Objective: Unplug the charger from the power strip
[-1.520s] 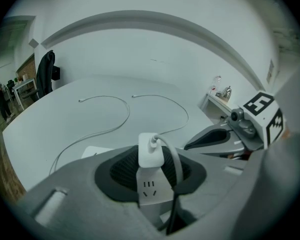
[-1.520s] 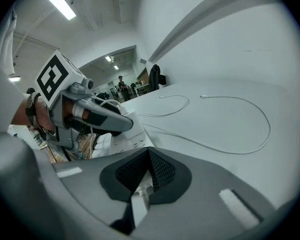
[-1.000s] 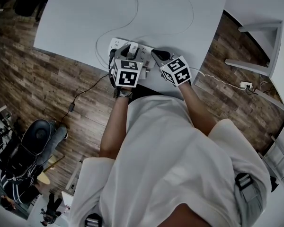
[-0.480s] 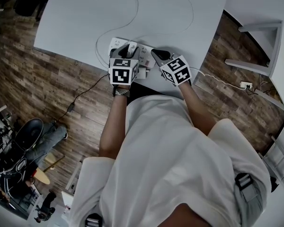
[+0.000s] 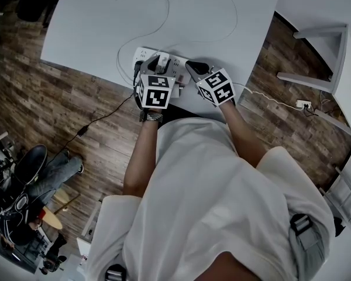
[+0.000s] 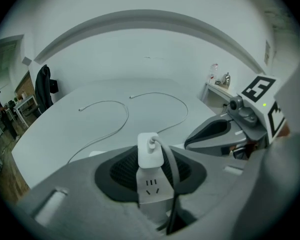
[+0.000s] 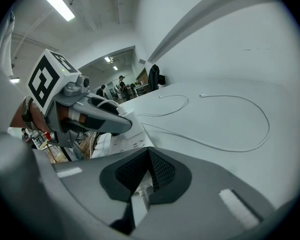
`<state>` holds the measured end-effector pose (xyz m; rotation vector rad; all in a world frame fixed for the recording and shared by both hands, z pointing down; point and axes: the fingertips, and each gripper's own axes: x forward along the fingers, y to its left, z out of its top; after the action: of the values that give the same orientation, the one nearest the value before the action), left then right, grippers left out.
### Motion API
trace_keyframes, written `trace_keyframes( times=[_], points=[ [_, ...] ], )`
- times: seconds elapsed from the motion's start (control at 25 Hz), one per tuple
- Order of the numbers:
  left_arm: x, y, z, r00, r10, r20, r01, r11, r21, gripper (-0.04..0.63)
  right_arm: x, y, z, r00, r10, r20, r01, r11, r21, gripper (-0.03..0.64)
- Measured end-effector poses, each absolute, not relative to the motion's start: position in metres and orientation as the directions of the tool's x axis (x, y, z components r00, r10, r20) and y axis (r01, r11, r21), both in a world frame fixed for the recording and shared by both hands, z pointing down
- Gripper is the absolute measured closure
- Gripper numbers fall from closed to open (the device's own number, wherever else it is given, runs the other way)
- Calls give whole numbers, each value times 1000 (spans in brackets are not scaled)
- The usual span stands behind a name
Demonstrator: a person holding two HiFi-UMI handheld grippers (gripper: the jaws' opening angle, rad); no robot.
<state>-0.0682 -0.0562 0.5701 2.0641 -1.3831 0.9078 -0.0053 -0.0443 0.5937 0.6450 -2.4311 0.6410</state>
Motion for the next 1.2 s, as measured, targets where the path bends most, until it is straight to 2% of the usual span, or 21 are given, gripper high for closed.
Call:
trace_keyframes(
  times=[0.12, 0.44, 0.76, 1.2],
  points=[
    [-67, -48, 572, 267, -607, 749, -934, -356, 44, 453, -4, -37, 596, -739, -303, 602, -559, 775, -295, 615],
    [-82, -74, 568, 334, -595, 731, -938, -282, 199, 451, -14, -62, 591, -738, -297, 606, -560, 770, -305, 615],
    [-65, -67, 569, 269, -607, 748, -945, -315, 84, 453, 2, -55, 592, -742, -300, 600, -558, 772, -304, 615],
    [-63, -67, 566, 244, -601, 761, -929, -370, 6, 451, -1, -56, 591, -736, -300, 607, -561, 772, -298, 615]
  ],
)
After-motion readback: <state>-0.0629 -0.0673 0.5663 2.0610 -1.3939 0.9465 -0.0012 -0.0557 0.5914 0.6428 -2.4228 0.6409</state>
